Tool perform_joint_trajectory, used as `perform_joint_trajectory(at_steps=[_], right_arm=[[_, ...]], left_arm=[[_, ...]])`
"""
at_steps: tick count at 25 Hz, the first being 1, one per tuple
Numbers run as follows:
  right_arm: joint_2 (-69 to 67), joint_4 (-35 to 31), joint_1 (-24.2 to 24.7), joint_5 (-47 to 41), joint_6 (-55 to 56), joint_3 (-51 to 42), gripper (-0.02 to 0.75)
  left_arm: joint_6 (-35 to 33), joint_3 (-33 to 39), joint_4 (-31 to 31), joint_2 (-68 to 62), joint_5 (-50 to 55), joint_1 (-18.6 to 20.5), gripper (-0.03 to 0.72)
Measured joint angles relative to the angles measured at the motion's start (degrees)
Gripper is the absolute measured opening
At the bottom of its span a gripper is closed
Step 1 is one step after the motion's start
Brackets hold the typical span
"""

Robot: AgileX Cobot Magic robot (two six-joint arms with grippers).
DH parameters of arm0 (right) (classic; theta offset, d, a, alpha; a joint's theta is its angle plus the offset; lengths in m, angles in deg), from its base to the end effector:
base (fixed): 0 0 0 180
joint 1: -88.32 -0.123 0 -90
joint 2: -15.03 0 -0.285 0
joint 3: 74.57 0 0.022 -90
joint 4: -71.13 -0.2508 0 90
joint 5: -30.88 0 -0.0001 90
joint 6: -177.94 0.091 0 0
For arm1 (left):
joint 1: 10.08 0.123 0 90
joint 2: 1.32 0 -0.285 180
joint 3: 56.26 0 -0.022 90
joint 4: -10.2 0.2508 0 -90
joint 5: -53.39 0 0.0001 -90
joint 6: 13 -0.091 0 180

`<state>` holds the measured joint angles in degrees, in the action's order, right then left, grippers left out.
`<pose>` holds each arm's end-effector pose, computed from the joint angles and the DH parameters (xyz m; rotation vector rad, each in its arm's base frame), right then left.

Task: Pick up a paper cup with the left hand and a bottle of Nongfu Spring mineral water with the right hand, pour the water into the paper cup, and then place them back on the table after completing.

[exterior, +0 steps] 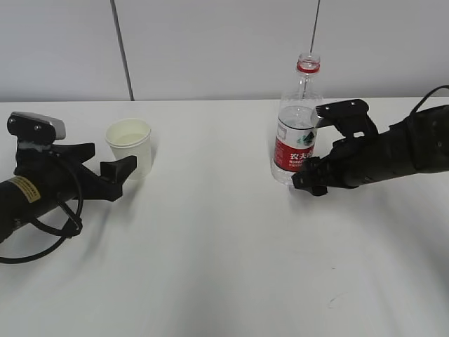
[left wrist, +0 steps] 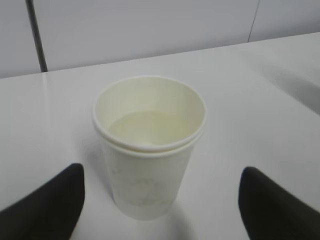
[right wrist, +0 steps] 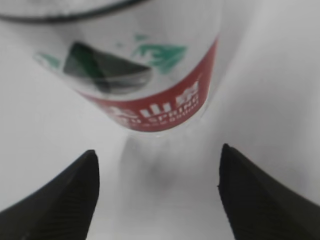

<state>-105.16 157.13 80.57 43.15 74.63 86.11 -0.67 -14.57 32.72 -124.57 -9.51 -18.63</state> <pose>0.3756 0.0705 0.1261 -0.4514 2.3661 0.2464 0.3175 -0.0791 0.1042 0.3564 1.7857 -0.4410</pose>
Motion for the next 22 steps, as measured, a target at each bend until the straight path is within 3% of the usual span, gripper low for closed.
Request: perform_joint_trajectory(at_steps=[3,6,22], right_arm=[[0.2,11.5,0.0,0.3,11.6,0.0,0.541],[1.3,17.4,0.0,1.7,21.2,0.0,0.538],[15.1,19.1,0.0,0.0,24.8,-7.9,0.535]], left_arm=[[0.3,0.0,0.7,0.0,0.1,0.0,0.568],[0.5,0.0,1.3,0.0,0.4,0.0,0.563],[3.5,3.8,2.3,7.1,7.7,0.0,0.563]])
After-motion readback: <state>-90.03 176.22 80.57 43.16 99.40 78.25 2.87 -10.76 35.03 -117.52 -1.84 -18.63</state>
